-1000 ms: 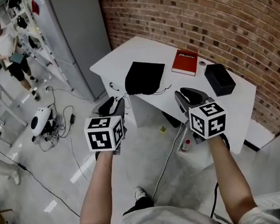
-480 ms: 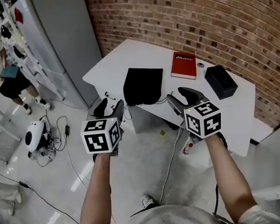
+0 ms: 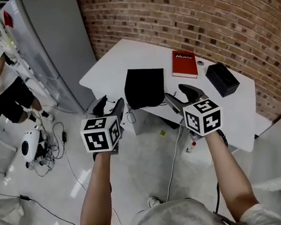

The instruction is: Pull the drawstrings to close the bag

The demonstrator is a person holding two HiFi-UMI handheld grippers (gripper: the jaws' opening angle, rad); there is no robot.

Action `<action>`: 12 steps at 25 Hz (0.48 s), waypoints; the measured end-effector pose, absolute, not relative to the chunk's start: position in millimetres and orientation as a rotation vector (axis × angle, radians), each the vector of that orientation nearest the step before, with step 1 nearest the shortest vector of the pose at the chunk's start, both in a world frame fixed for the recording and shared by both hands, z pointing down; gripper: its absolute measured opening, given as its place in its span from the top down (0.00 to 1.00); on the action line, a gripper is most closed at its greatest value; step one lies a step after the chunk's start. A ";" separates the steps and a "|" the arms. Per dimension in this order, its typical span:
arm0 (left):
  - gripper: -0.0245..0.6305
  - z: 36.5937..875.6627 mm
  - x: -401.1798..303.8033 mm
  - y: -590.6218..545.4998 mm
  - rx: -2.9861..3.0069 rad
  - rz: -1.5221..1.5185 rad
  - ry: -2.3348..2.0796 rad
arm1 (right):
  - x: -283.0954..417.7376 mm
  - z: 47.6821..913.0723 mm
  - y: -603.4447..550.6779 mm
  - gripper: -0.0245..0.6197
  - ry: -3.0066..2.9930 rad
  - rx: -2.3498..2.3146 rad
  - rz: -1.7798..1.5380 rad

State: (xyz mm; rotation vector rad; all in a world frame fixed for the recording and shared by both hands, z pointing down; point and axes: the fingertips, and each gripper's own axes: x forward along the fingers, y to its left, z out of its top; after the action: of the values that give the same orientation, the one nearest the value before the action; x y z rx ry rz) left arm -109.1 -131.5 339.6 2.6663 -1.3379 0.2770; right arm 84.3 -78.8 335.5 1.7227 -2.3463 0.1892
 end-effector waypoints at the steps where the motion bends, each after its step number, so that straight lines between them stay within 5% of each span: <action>1: 0.59 341.7 -110.2 -134.9 2.671 0.279 -1.326 | 82.8 336.9 -80.7 0.57 -2.338 1.730 0.190; 12: 0.59 368.5 -101.9 -161.7 2.701 0.317 -1.222 | 90.0 362.2 -94.1 0.57 -2.253 1.756 0.227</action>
State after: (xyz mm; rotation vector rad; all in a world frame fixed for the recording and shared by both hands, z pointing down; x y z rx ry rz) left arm -101.9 -161.7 368.5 2.7009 -1.2216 0.3171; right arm 90.0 -94.1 362.2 1.7563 -2.2530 0.2267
